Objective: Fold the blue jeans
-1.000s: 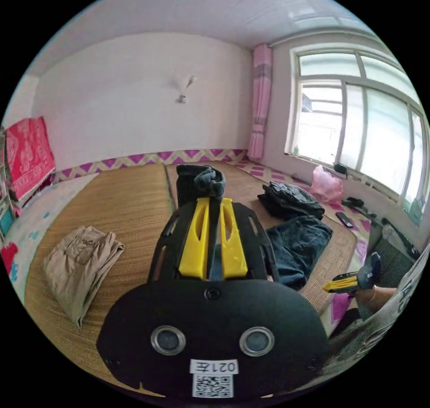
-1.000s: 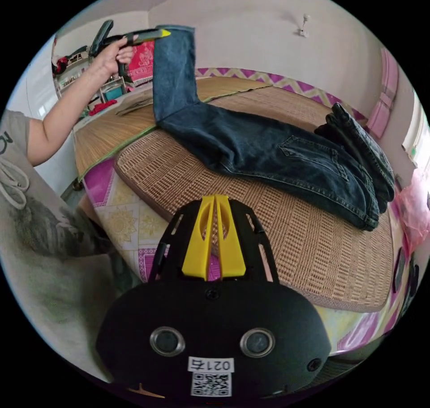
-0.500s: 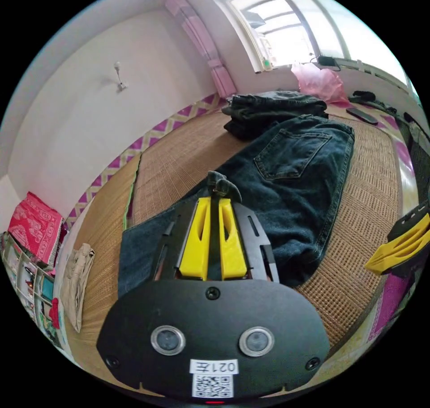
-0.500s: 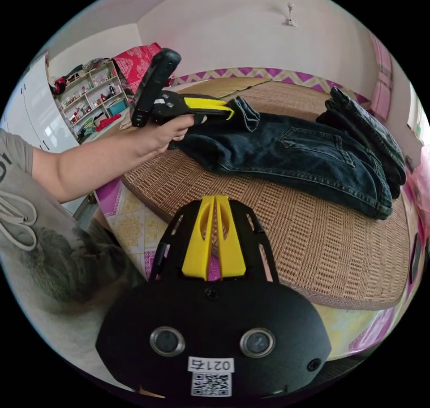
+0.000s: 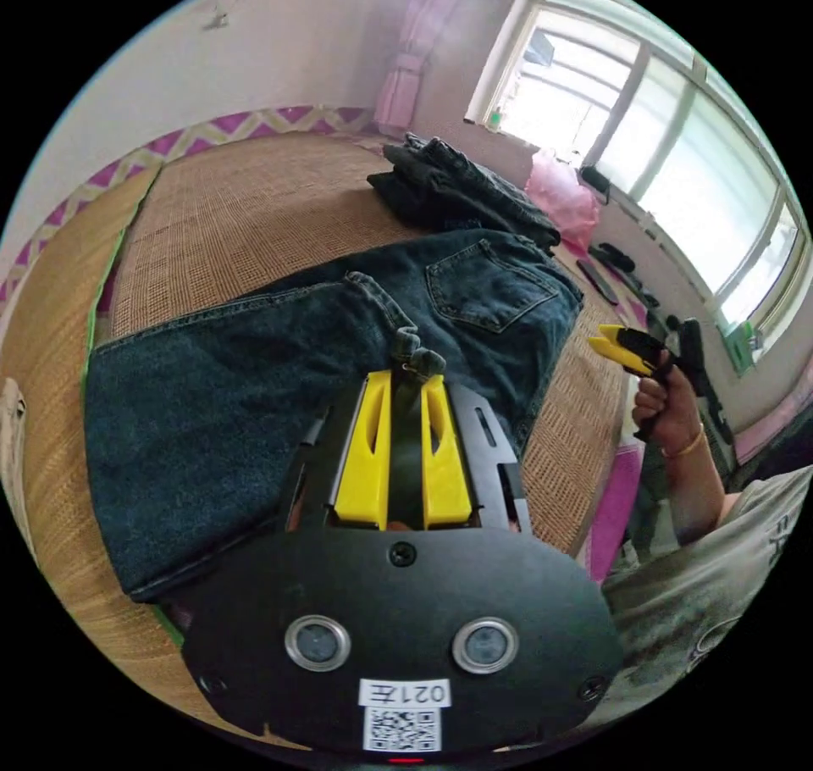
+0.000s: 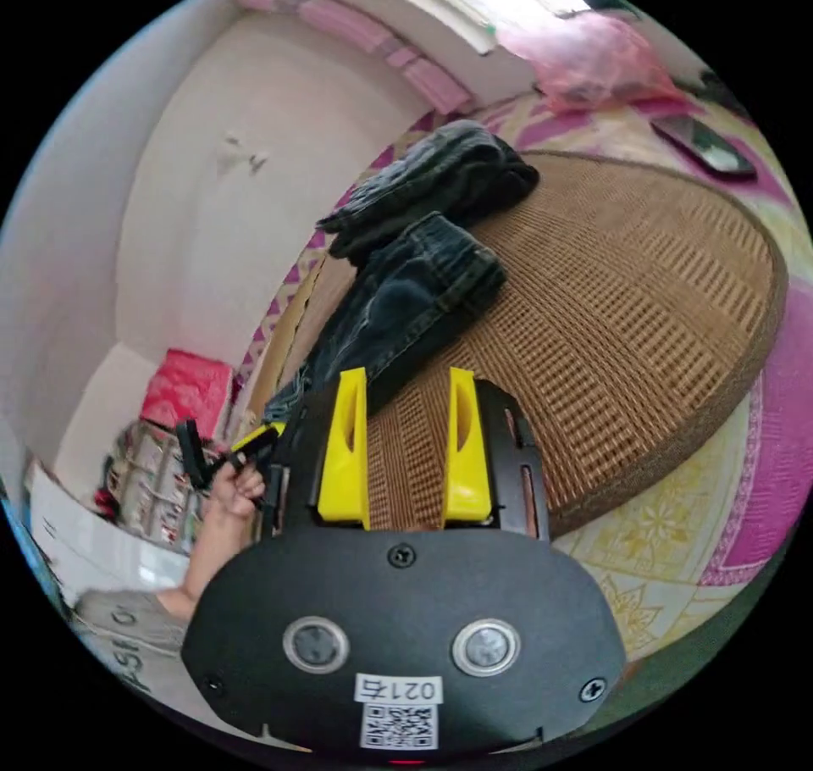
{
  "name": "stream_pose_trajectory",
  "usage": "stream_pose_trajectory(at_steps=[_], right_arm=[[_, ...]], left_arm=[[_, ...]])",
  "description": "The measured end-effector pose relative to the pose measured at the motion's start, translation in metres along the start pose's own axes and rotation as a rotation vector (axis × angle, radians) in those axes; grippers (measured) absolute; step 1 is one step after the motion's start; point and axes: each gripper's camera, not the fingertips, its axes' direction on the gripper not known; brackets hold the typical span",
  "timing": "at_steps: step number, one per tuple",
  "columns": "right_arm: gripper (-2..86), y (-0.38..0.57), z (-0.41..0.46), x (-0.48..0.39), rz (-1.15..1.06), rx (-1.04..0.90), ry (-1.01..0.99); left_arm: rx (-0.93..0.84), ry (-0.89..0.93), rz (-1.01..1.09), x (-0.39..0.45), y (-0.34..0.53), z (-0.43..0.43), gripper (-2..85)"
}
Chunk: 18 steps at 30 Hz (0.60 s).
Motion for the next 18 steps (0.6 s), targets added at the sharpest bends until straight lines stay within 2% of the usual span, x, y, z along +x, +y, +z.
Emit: stream_pose_trajectory(at_steps=[4, 7, 10, 14, 15, 18], right_arm=[[13.3, -0.012, 0.010, 0.045, 0.247, 0.067, -0.163], [13.6, -0.012, 0.017, 0.063, 0.341, 0.105, -0.243], [13.7, -0.014, 0.019, 0.068, 0.348, 0.108, -0.243], [13.4, -0.015, 0.018, 0.080, 0.344, 0.082, -0.245], [13.2, -0.015, 0.017, 0.084, 0.340, 0.072, -0.251], [12.3, -0.015, 0.015, 0.093, 0.337, 0.058, -0.253]], left_arm=[[-0.003, -0.072, 0.062, 0.013, -0.004, 0.027, 5.7], [-0.049, -0.112, 0.048, 0.023, -0.017, 0.048, 6.4], [-0.085, -0.144, 0.104, 0.037, -0.026, 0.049, 6.9], [0.070, -0.134, 0.257, 0.072, -0.011, 0.003, 8.3], [0.150, -0.091, 0.259, 0.074, -0.006, -0.022, 8.2], [0.236, -0.027, 0.153, 0.050, 0.004, -0.066, 6.9]])
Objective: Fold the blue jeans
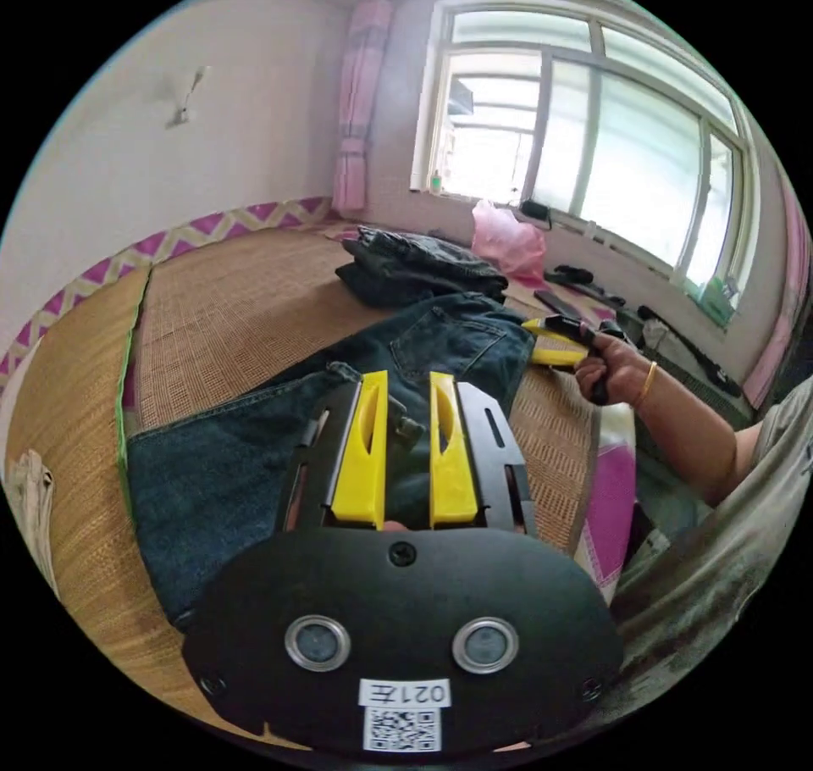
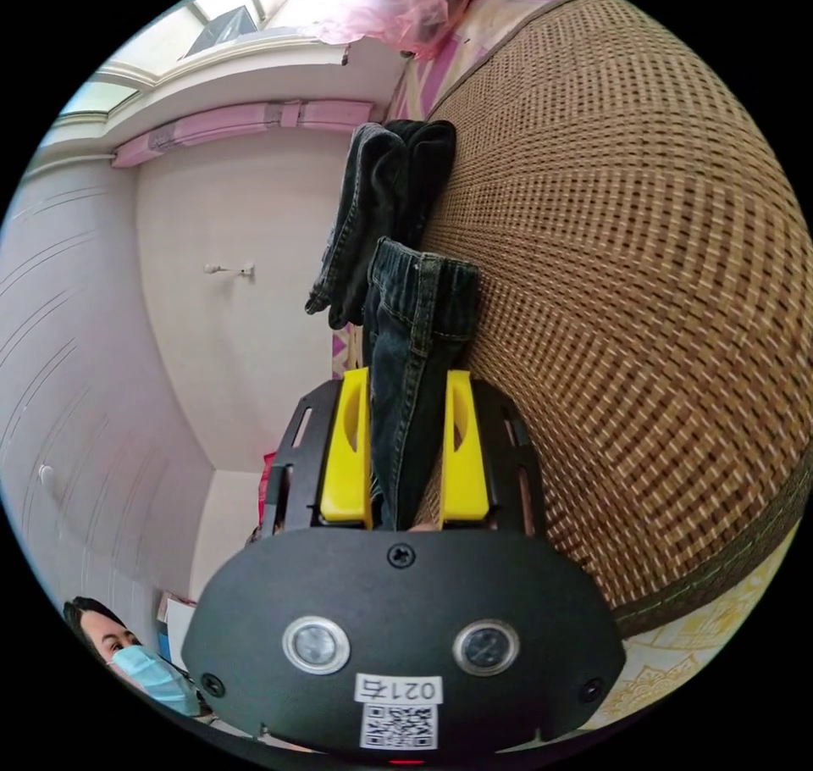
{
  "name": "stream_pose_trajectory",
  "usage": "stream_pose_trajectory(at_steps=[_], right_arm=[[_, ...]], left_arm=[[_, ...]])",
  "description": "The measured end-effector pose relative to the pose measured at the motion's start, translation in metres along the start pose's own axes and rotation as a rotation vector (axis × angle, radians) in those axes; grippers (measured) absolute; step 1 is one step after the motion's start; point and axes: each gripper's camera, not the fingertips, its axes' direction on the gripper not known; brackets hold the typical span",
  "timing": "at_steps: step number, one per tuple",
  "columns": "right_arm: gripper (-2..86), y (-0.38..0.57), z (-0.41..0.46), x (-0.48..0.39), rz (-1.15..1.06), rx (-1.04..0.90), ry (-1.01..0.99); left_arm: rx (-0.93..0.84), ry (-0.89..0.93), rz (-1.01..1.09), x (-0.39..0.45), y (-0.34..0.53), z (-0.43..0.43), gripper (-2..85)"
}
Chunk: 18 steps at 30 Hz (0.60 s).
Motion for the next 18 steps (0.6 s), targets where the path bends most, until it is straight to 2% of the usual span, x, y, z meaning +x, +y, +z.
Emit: stream_pose_trajectory(at_steps=[4, 6, 10, 13, 15, 18], right_arm=[[6.9, -0.002, -0.005, 0.018, 0.031, 0.007, -0.003], [5.9, -0.002, -0.007, 0.027, 0.048, 0.008, -0.032], [5.6, -0.001, -0.012, 0.035, 0.040, 0.003, -0.035], [5.7, 0.002, -0.017, 0.044, 0.047, 0.009, -0.061], [5.7, 0.003, -0.020, 0.049, 0.044, 0.009, -0.078], [5.8, 0.005, -0.024, 0.056, 0.038, 0.007, -0.097]], left_arm=[[-0.041, -0.065, -0.059, -0.021, 0.025, -0.016, 5.1], [-0.099, -0.164, -0.084, -0.031, 0.045, -0.009, 2.8], [-0.165, -0.133, -0.074, -0.028, 0.057, 0.023, 1.7], [-0.278, -0.092, 0.104, 0.025, 0.050, 0.083, 7.7], [-0.367, -0.193, 0.273, 0.078, 0.049, 0.127, 11.0], [-0.412, -0.256, 0.407, 0.123, 0.062, 0.159, 11.5]])
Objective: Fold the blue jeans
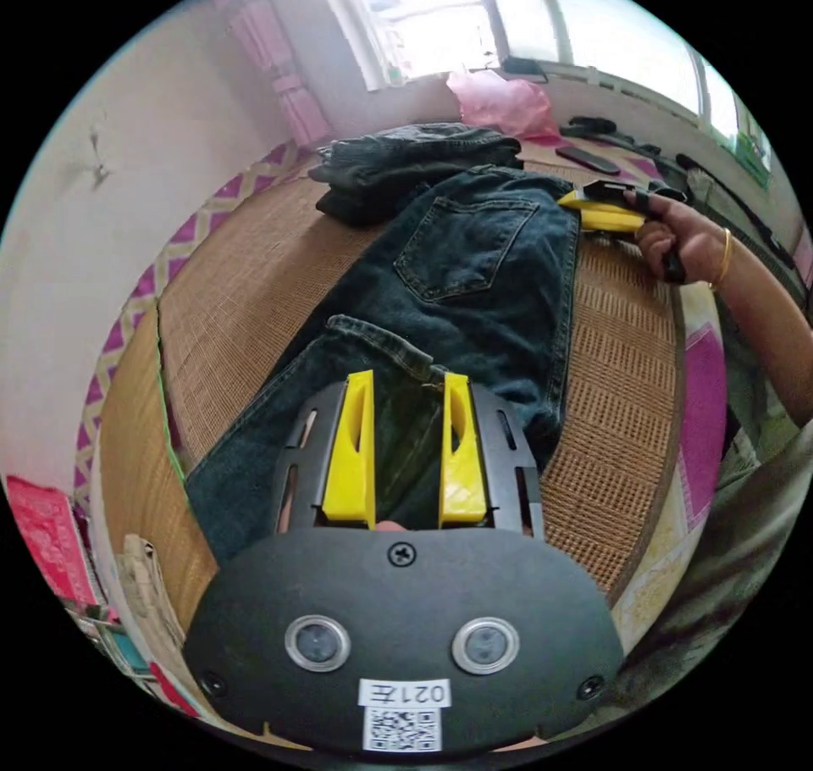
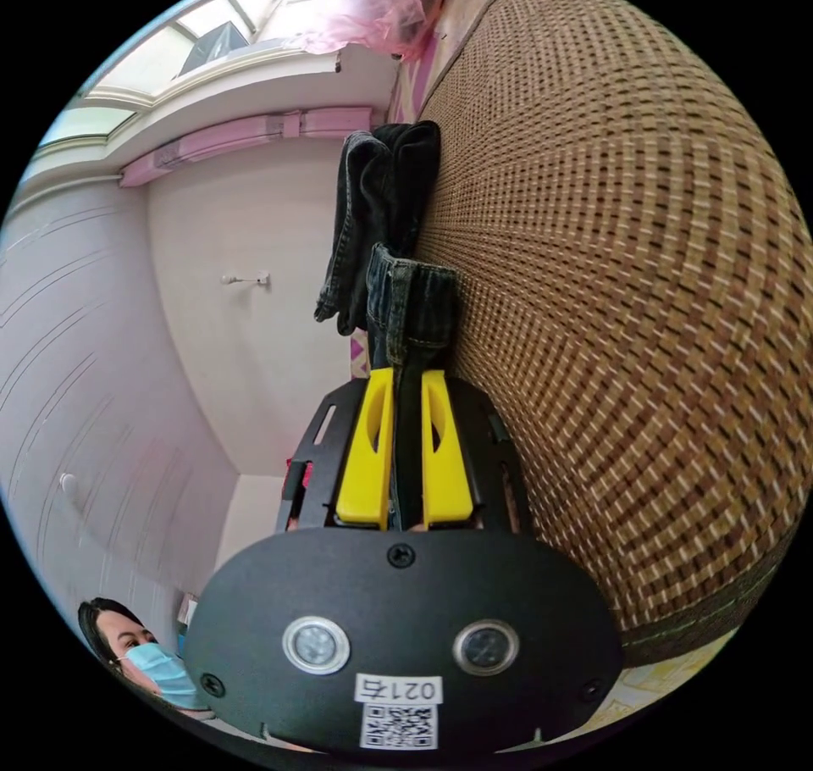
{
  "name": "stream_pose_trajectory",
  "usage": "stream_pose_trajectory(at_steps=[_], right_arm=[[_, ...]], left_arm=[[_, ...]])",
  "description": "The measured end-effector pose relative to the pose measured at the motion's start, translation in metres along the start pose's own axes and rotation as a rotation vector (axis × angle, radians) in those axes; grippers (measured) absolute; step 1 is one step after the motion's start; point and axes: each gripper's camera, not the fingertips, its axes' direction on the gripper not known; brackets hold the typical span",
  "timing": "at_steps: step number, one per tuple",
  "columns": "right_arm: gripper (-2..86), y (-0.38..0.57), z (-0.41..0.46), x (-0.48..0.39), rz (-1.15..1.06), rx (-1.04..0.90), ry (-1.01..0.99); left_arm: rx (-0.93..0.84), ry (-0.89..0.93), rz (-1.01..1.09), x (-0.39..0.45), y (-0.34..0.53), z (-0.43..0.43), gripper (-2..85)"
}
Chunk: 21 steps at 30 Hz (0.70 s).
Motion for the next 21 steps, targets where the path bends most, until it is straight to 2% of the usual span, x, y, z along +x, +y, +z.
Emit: stream_pose_trajectory(at_steps=[4, 7, 10, 14, 16, 19, 21], right_arm=[[5.8, 0.000, -0.005, 0.007, 0.001, -0.012, -0.013], [5.8, 0.000, -0.009, 0.011, -0.007, -0.024, -0.027], [5.7, 0.001, -0.013, 0.016, -0.014, -0.028, -0.043], [5.7, 0.003, -0.018, 0.021, -0.021, -0.030, -0.060], [5.7, 0.004, -0.022, 0.023, -0.024, -0.031, -0.067], [5.7, 0.005, -0.025, 0.024, -0.025, -0.033, -0.071], [5.7, 0.005, -0.027, 0.025, -0.021, -0.036, -0.075]], left_arm=[[-0.011, -0.004, 0.032, 0.024, 0.005, -0.003, 12.0], [0.002, 0.058, 0.033, 0.029, 0.023, -0.020, 12.4], [-0.063, 0.004, 0.082, 0.045, 0.035, -0.005, 12.5], [-0.060, -0.014, 0.083, 0.048, 0.049, 0.009, 9.8], [-0.046, -0.059, 0.049, 0.038, 0.058, 0.004, 5.1], [0.008, 0.012, -0.063, -0.007, 0.077, -0.020, 3.1], [0.100, 0.096, -0.223, -0.076, 0.100, -0.063, 2.1]])
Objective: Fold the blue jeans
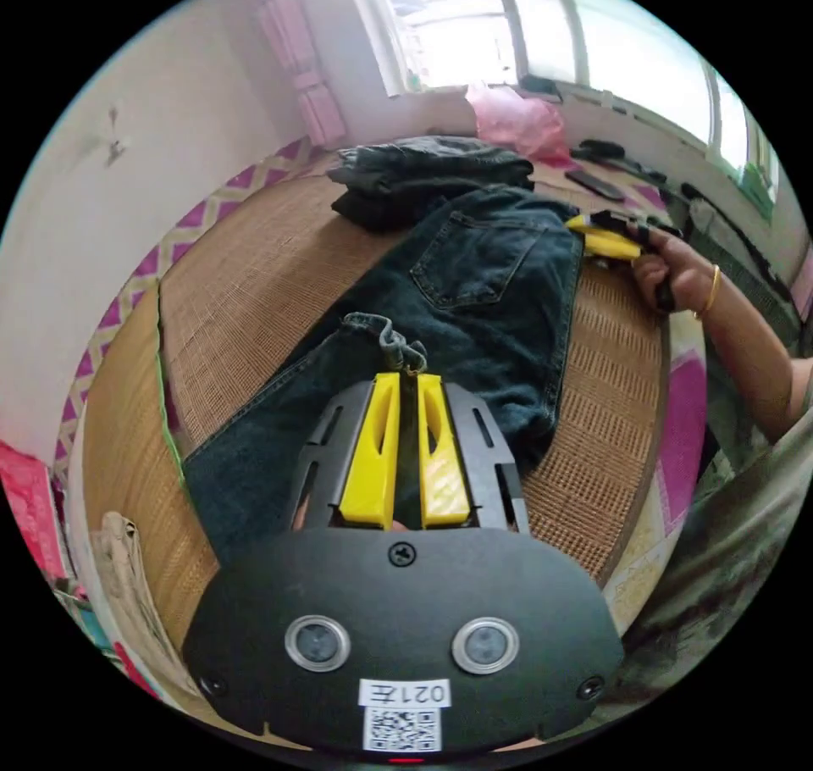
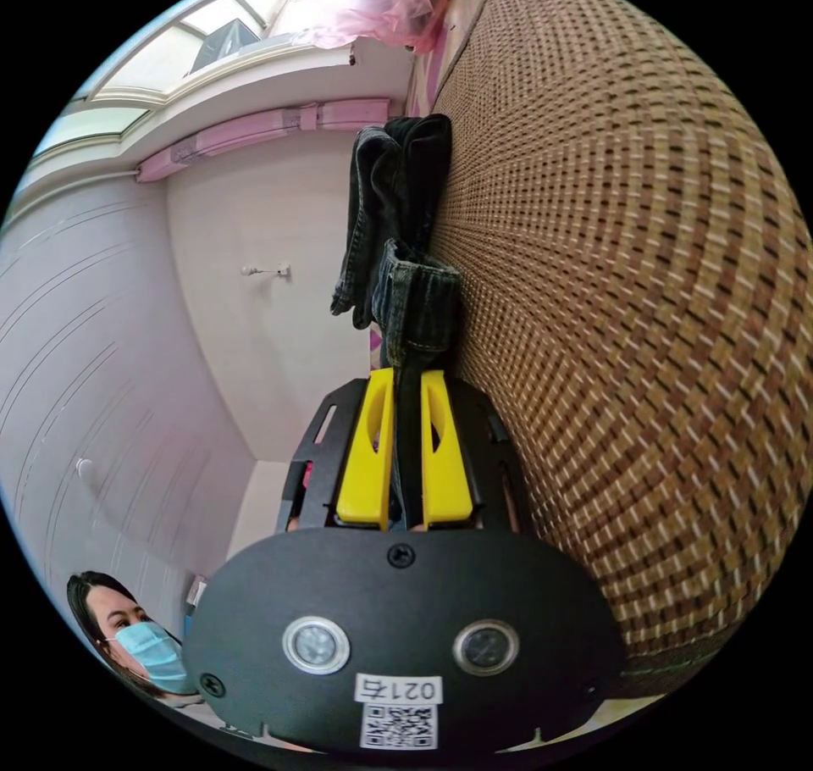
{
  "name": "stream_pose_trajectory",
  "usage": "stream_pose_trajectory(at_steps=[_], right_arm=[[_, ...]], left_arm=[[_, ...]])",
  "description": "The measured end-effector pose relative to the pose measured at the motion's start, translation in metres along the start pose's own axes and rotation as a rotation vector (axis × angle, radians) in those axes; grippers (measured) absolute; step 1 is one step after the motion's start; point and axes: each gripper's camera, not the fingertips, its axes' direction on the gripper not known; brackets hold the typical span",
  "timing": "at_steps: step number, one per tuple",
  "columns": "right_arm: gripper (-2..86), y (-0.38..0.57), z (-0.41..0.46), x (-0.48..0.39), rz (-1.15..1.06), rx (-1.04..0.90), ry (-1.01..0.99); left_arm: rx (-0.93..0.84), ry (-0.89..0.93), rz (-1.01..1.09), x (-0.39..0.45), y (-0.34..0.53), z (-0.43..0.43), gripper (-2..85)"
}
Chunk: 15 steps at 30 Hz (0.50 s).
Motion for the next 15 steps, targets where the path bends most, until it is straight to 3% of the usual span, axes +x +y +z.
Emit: stream_pose_trajectory(at_steps=[3, 7, 12, 15], right_arm=[[5.7, 0.001, -0.003, 0.000, 0.003, -0.003, -0.006], [5.7, 0.003, -0.007, -0.001, -0.007, -0.001, -0.004], [5.7, 0.005, -0.011, -0.004, -0.008, 0.001, -0.005], [5.8, 0.006, -0.013, -0.006, 0.004, -0.006, -0.018]], left_arm=[[0.183, 0.049, -0.227, -0.100, 0.014, -0.090, 1.5], [0.344, 0.030, -0.296, -0.143, 0.035, -0.150, 1.5], [-0.091, -0.027, -0.015, -0.022, 0.025, 0.025, 3.0], [-0.149, 0.044, -0.052, -0.020, 0.044, 0.068, 6.4]])
